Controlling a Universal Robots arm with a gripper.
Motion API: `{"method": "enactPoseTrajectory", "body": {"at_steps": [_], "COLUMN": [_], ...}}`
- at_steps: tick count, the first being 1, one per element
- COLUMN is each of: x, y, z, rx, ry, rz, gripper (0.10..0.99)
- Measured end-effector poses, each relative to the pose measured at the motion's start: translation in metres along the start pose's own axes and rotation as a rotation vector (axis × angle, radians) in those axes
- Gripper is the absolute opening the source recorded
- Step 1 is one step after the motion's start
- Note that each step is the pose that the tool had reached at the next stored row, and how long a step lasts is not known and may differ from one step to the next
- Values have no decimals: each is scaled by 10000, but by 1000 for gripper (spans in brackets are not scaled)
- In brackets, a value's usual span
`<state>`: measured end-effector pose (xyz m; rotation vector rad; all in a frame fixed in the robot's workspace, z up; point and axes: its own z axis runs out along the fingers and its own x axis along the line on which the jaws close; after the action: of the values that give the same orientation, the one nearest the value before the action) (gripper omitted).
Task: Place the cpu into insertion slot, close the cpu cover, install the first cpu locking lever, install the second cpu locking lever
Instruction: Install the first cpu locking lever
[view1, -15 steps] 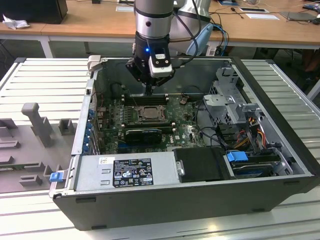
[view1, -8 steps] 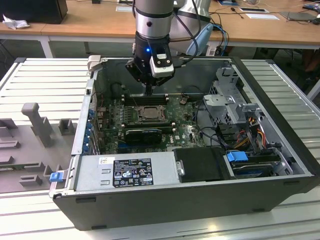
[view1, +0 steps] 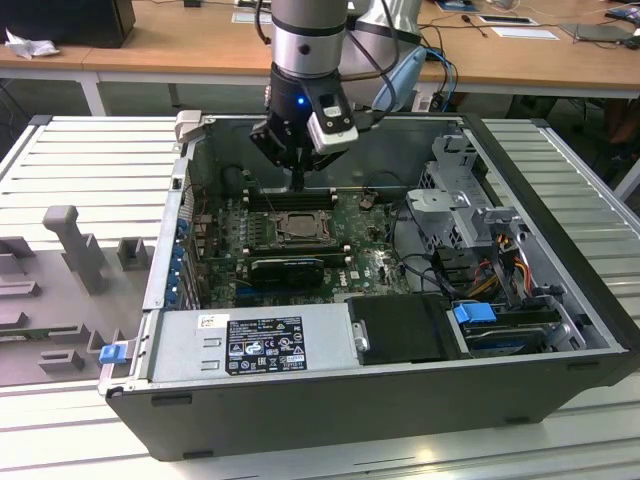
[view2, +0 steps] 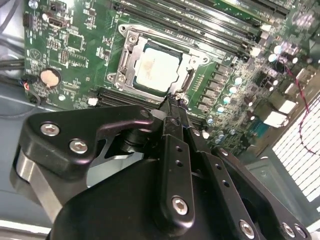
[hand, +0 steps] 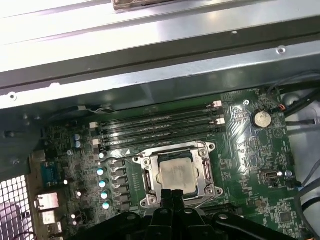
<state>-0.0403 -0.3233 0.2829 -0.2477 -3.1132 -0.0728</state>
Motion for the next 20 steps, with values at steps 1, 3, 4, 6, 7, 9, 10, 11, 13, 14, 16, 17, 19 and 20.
{"method": "enactPoseTrajectory", "body": {"at_steps": [1,3,4,6,7,9,10,11,13,14,16,17,19,20], "x": [0,0,0,0,0,3,8,17,58,91,162,193,208,218], "y": [0,0,0,0,0,-1,-2,-3,-11,-16,-27,-32,-35,-37], "z": [1,2,3,5,6,10,13,19,27,30,35,40,46,52], "rx": [1,6,9,17,19,24,21,22,21,18,15,11,13,14], "ry": [-3,-12,-18,-18,-17,-23,-31,-40,-71,-100,-148,-164,-170,-173], "rz": [-95,-345,-492,-934,-1030,-1433,-1473,-1523,-1551,-1555,-1556,-1559,-1573,-1609], "gripper": [106,106,106,106,106,106,106,106,106,106,106,106,106,106]}}
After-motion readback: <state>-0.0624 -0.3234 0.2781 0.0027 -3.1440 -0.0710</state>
